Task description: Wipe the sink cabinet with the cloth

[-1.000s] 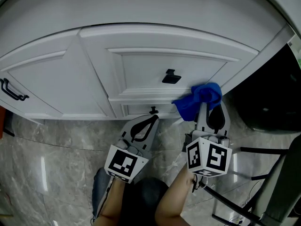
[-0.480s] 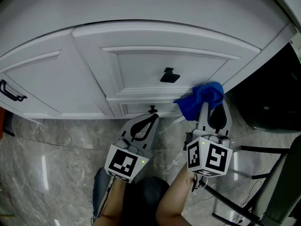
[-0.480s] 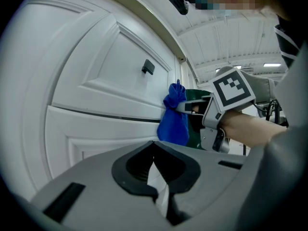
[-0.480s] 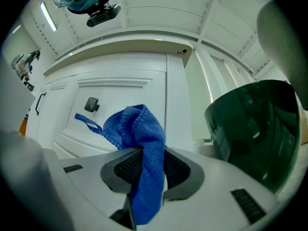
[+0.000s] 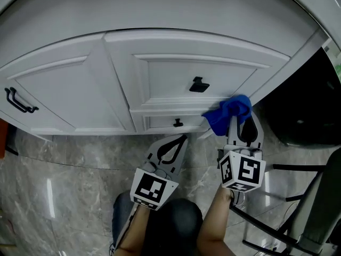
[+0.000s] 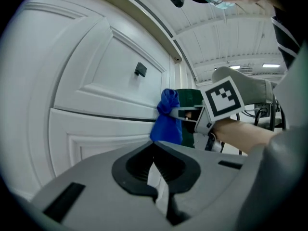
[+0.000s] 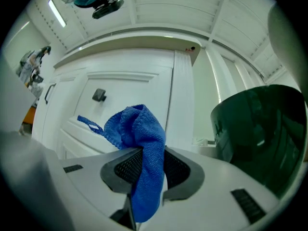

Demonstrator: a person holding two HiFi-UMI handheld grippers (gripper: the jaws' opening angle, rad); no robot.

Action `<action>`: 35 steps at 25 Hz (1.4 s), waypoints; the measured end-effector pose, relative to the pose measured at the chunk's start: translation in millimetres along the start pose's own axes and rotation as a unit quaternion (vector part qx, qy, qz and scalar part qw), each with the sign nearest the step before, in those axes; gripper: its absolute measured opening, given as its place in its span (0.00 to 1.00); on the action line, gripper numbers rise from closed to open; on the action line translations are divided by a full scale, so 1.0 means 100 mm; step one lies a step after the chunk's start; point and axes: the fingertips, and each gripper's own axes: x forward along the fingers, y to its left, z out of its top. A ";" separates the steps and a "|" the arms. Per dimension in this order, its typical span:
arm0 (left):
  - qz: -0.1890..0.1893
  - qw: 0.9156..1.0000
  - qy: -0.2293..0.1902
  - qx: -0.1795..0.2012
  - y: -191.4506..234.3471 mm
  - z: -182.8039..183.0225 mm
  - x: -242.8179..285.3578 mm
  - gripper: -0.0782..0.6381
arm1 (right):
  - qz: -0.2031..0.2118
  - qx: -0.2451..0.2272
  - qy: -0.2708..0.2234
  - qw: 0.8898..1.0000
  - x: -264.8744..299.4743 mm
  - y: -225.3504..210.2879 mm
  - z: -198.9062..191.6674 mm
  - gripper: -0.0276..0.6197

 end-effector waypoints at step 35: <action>0.058 0.997 0.016 0.042 0.54 -0.09 -0.89 0.12 | 0.336 0.072 -0.018 0.939 -0.03 2.50 0.05 0.23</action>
